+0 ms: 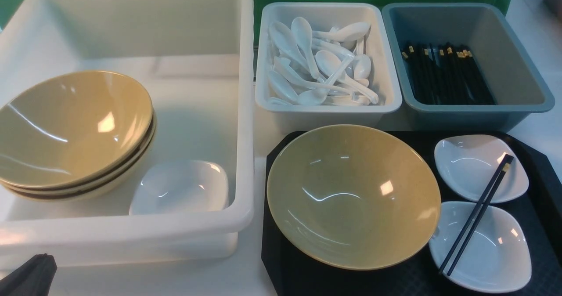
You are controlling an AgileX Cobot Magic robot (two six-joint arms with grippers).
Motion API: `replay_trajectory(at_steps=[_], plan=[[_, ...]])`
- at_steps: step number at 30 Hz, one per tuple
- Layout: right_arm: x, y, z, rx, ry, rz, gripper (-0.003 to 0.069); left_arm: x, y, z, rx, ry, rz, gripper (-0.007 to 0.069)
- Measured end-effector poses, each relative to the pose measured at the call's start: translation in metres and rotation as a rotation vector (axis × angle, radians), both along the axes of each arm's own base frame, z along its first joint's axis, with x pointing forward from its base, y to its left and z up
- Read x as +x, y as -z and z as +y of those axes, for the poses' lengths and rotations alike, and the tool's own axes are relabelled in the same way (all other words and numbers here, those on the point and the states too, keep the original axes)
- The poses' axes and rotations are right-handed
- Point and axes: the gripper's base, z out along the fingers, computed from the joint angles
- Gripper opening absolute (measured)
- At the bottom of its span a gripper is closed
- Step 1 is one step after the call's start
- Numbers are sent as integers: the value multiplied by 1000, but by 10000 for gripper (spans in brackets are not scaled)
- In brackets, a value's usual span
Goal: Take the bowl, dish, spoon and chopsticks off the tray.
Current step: Use the left arm to grab the yellow noodle bowl on the left
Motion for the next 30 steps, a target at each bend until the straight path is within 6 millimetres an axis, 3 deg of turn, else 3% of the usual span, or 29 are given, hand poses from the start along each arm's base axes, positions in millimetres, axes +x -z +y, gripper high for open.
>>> replay_trajectory(at_steps=[10, 14, 19, 22, 23, 24, 30], plan=[[0, 0, 0, 0, 0, 0, 238, 0, -1, 0, 5, -2, -13, -11], [1, -6, 0, 1, 5, -65, 238, 2, -10, 2, 5, -17, -117, -11], [3, -29, -2, 3, 25, -321, 238, 2, -32, 5, 0, -51, -359, -11], [-1, -50, -4, 5, 44, -558, 238, -1, -48, 7, -3, -77, -541, -11], [-6, -63, -5, 14, 55, -711, 238, -5, -58, 8, -5, -94, -656, -11], [-6, -63, -5, 17, 55, -711, 238, -5, -58, 8, -5, -94, -656, -11], [-30, -94, -8, 260, 13, -1143, 238, -24, -86, 13, -63, -133, -1028, -11]])
